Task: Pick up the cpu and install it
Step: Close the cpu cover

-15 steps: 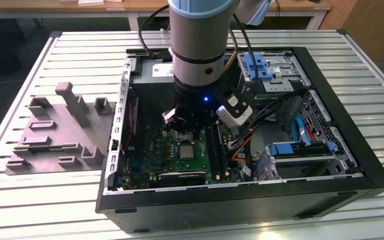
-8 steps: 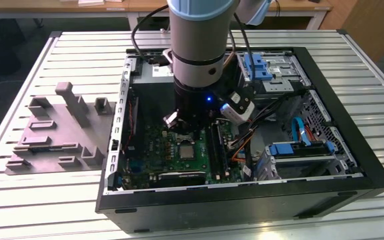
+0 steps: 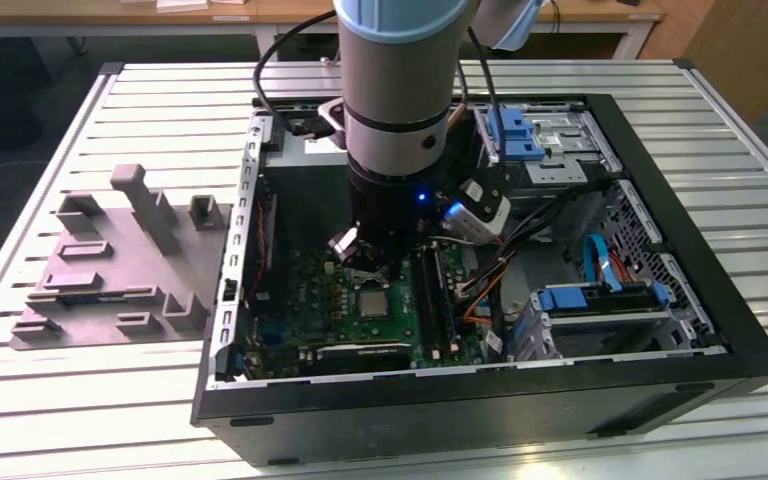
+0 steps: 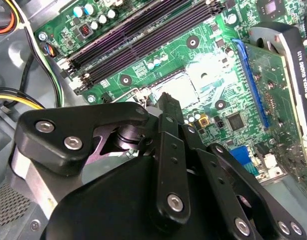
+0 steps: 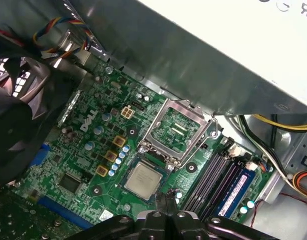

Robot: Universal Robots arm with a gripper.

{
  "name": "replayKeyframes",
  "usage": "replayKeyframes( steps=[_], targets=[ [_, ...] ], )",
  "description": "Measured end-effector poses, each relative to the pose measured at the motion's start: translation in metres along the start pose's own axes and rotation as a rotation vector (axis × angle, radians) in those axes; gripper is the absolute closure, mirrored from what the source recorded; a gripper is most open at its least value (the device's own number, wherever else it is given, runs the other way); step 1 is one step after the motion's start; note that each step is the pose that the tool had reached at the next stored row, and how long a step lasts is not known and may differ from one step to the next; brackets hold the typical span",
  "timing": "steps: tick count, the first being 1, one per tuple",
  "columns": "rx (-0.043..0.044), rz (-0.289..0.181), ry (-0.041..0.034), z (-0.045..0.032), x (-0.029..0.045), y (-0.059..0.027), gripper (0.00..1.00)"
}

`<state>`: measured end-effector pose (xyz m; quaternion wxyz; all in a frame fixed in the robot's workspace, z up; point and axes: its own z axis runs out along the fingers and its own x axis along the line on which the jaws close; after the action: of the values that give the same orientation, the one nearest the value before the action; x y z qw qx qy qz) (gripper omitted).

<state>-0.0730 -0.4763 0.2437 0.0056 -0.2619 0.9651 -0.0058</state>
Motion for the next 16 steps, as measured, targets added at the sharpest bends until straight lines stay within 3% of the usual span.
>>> replayKeyframes(
  steps=[13, 16],
  targets=[
    [-0.0001, -0.001, -0.0001, 0.0001, 0.0000, 0.0000, 0.89],
    [-0.0004, -0.040, -0.0007, 0.0004, 0.0000, 0.0000, 0.89]
  ],
)
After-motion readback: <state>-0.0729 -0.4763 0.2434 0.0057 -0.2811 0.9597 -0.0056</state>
